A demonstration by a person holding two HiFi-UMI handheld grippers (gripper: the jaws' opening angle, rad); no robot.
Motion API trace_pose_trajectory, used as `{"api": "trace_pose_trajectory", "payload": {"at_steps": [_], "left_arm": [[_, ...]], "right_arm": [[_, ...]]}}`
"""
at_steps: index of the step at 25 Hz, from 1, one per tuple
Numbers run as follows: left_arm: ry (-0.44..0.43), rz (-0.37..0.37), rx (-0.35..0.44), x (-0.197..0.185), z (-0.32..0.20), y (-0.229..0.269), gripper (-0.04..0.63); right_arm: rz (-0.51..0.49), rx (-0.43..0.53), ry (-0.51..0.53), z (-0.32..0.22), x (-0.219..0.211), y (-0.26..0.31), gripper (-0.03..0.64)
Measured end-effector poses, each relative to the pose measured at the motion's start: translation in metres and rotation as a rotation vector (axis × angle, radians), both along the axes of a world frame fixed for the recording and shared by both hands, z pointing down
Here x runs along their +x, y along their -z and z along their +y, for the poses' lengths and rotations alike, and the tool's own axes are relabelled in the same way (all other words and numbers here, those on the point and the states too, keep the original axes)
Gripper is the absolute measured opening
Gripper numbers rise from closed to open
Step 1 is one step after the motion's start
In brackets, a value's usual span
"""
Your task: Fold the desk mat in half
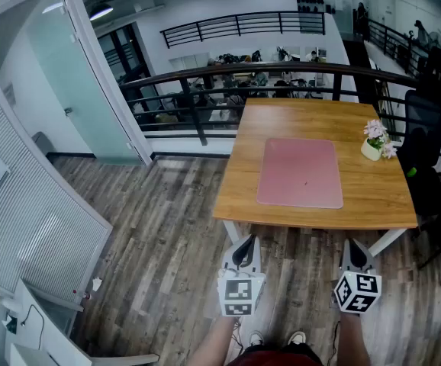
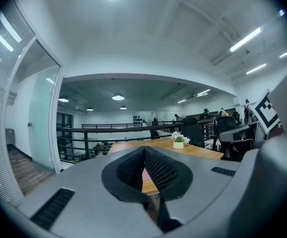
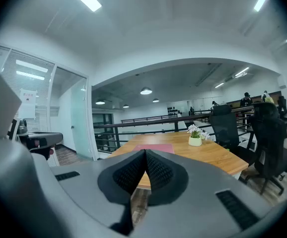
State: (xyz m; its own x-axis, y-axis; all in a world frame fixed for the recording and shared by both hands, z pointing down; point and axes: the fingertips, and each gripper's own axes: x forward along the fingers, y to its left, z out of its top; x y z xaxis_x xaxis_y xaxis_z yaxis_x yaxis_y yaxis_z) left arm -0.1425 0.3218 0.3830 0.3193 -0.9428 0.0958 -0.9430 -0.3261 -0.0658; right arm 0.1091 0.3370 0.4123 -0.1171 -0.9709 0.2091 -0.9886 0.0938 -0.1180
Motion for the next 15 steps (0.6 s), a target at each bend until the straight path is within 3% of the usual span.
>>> {"api": "trace_pose_trajectory", "payload": {"at_steps": [15], "left_arm": [[-0.004, 0.017, 0.007, -0.065, 0.002, -0.006, 0.018]], "right_arm": [[0.041, 0.048, -0.014, 0.014, -0.055, -0.003, 0.008]]}}
